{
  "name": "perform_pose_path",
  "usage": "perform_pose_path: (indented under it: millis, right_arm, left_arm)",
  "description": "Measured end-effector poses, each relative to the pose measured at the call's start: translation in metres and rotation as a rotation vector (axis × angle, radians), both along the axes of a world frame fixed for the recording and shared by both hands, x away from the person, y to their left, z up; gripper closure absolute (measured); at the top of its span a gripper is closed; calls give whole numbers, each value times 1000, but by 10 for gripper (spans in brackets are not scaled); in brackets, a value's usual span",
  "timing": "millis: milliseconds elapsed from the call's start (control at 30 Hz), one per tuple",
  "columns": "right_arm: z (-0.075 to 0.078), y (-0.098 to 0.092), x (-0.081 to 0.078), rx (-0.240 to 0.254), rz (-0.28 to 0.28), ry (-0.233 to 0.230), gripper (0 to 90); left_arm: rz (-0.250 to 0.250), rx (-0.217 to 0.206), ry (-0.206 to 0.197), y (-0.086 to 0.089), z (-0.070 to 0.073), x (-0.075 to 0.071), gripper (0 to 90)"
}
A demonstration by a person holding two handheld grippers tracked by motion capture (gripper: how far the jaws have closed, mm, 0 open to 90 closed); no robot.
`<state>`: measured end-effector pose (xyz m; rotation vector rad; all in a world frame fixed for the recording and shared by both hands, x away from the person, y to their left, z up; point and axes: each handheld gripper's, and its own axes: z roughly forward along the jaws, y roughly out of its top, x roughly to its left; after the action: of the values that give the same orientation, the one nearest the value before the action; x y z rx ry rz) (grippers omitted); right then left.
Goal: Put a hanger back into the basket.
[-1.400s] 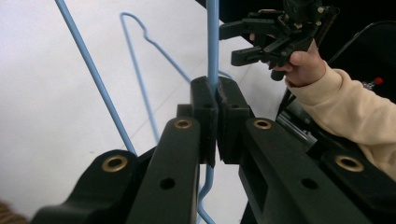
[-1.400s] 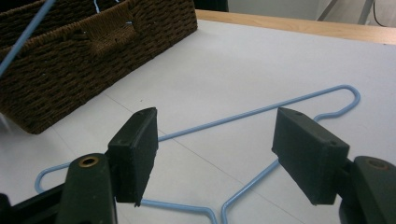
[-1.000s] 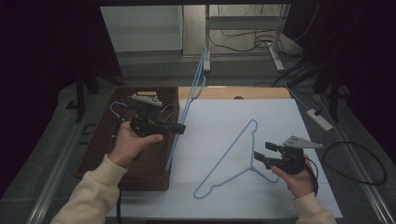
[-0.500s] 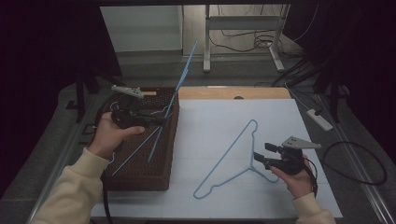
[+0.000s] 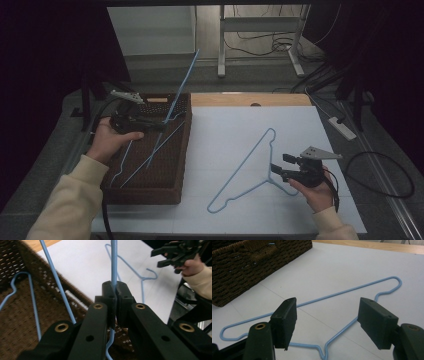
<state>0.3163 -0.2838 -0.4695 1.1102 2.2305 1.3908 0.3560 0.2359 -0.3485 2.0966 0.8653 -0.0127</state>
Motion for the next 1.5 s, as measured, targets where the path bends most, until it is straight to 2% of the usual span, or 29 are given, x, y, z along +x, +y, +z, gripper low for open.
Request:
perform_pose_path:
  millis: [167, 333, 667, 1100, 1367, 1500]
  right_arm:
    - [-1, 0, 0, -3, 0, 1, 325]
    - [-2, 1, 0, -6, 2, 3, 324]
    - [-2, 1, 0, -6, 0, 6, 325]
    - [-3, 2, 1, -11, 1, 6, 325]
    - [-4, 3, 1, -12, 1, 7, 325]
    - [-4, 3, 1, -13, 2, 8, 325]
  left_arm:
    - [-8, 32, 8, 9, -6, 5, 877]
    - [2, 39, 25, 18, -13, 6, 878]
    - [12, 54, 51, 36, -26, 0, 878]
    - [53, 79, 104, 65, -48, -9, 878]
    - [36, 114, 139, 68, -63, -12, 878]
    - [25, 118, 157, 67, -69, -12, 878]
